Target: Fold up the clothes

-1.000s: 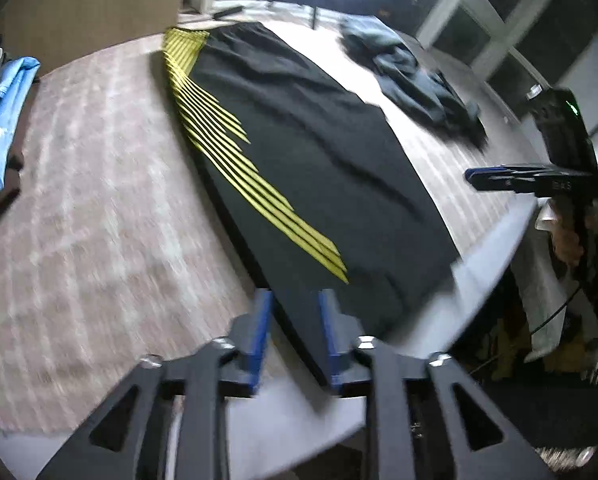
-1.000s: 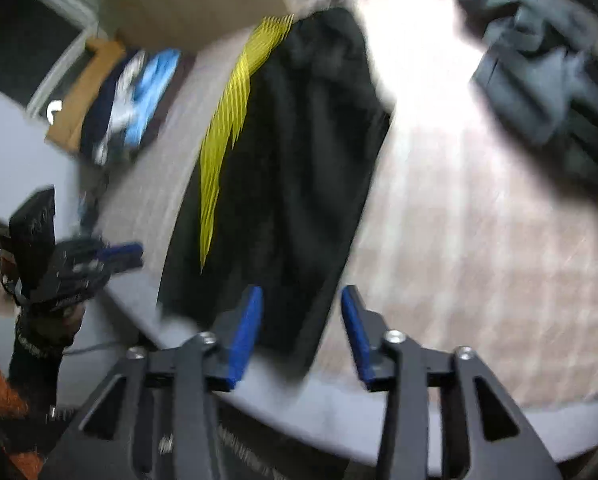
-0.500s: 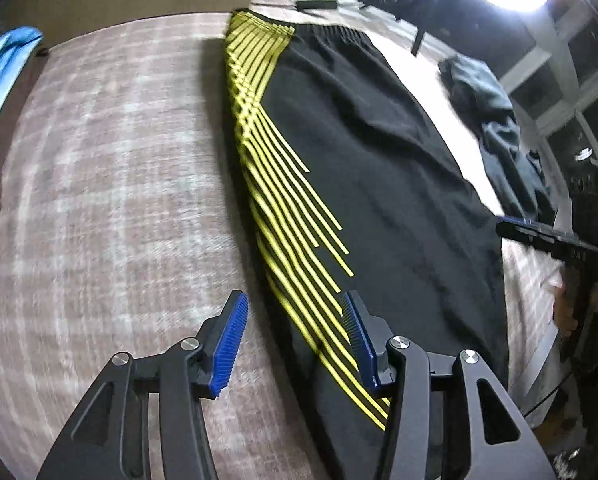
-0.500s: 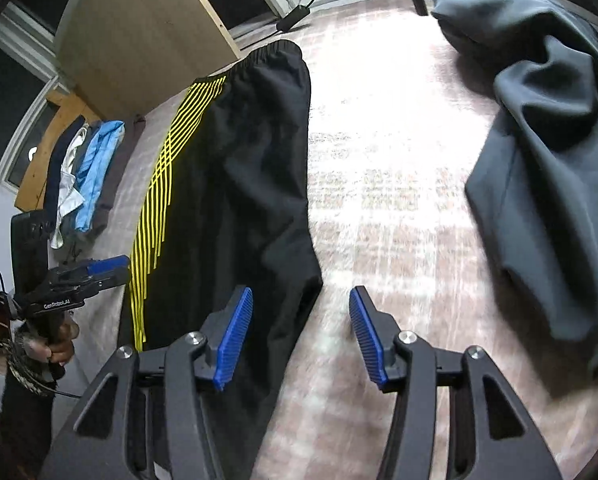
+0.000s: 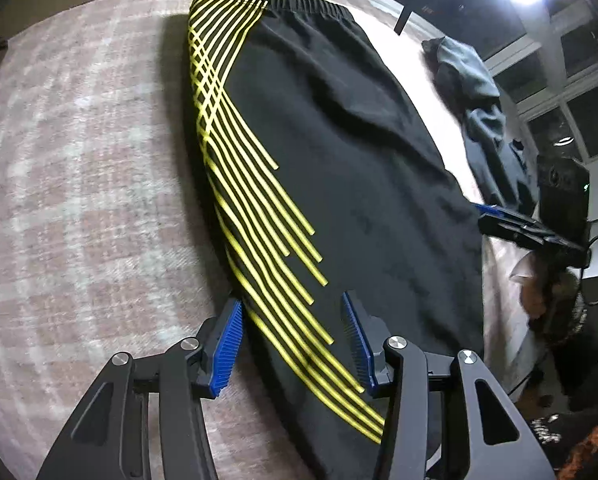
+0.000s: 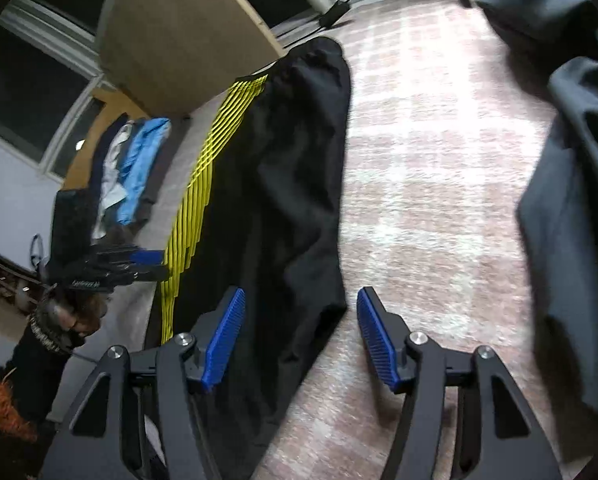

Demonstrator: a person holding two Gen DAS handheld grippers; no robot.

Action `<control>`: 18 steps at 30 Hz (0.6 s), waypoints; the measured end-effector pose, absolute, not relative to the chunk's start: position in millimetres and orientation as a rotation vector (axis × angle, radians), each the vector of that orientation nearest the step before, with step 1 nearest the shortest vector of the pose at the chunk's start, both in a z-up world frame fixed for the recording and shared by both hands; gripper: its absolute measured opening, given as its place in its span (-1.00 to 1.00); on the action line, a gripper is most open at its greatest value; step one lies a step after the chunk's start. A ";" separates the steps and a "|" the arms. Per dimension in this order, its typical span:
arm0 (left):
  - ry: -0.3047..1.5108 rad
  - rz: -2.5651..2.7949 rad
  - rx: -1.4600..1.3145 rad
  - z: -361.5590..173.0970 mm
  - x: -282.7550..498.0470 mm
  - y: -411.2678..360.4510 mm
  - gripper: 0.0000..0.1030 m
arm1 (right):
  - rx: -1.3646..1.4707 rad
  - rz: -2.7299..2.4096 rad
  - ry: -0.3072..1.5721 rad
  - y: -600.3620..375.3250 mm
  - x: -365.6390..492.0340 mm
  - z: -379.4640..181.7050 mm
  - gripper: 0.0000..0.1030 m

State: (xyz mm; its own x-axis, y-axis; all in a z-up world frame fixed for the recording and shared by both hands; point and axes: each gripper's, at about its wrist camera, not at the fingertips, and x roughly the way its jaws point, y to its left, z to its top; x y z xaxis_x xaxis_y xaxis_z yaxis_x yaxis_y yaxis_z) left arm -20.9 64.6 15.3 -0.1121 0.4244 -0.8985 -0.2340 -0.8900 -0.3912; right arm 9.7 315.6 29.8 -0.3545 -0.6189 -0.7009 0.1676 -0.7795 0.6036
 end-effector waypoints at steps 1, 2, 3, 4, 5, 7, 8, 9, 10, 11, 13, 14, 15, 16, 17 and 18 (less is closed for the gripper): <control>-0.217 2.039 -1.734 15.4 -21.0 64.0 -0.12 | 1.388 -2.149 -0.602 316.1 9.1 29.6 0.12; -0.224 2.029 -1.731 15.6 -21.1 63.5 -0.12 | 1.385 -2.131 -0.603 317.0 8.4 29.0 0.12; -0.231 2.018 -1.729 15.8 -21.2 63.0 -0.12 | 1.381 -2.115 -0.607 317.8 8.0 28.3 0.12; -0.239 2.008 -1.727 15.9 -21.4 62.4 -0.12 | 1.374 -2.099 -0.615 318.7 7.8 27.5 0.12; -0.247 1.998 -1.724 16.0 -21.6 61.9 -0.12 | 1.367 -2.082 -0.625 319.3 7.5 26.5 0.12; -0.271 1.988 -1.714 15.5 -25.1 63.0 -0.12 | 1.350 -2.039 -0.648 318.6 6.1 23.3 0.12; -0.270 1.986 -1.712 15.8 -26.1 63.8 -0.12 | 1.343 -2.028 -0.645 315.6 4.6 22.3 0.11; -0.270 1.985 -1.709 16.0 -27.0 64.6 -0.12 | 1.336 -2.038 -0.628 312.3 2.9 22.9 0.07; -0.268 1.983 -1.706 16.2 -27.9 65.4 -0.16 | 1.333 -2.042 -0.615 309.9 1.4 22.7 0.03; -0.259 1.988 -1.700 16.3 -26.8 65.6 -0.25 | 1.339 -2.037 -0.609 309.2 0.0 21.1 -0.11; -0.240 2.009 -1.696 16.0 -26.4 65.1 -0.65 | 1.351 -2.030 -0.600 308.5 -2.5 17.6 -0.46; -0.242 2.012 -1.703 14.1 -27.5 63.7 -0.96 | 1.360 -2.026 -0.607 309.7 -3.5 15.1 -0.74; -0.244 2.015 -1.710 12.3 -28.6 62.3 -0.94 | 1.370 -2.018 -0.623 311.3 -4.8 11.9 -0.81; -0.251 2.019 -1.703 11.9 -27.6 60.2 -0.94 | 1.375 -2.012 -0.642 313.1 -5.6 9.8 -0.81; -0.255 2.027 -1.689 12.0 -28.1 61.1 -0.94 | 1.369 -2.008 -0.666 315.5 -5.6 9.6 -0.83; -0.255 2.042 -1.669 15.2 -26.8 59.7 -0.95 | 1.363 -2.005 -0.690 317.9 -5.6 9.4 -0.84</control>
State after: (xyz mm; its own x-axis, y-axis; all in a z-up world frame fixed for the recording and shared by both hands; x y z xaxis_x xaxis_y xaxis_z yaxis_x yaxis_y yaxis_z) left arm -26.8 59.7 15.2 -0.1349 0.4778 -0.8681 -0.2496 -0.8642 -0.4369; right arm -5.6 317.9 9.4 -0.2829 -0.7310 -0.6209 0.1944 -0.6776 0.7092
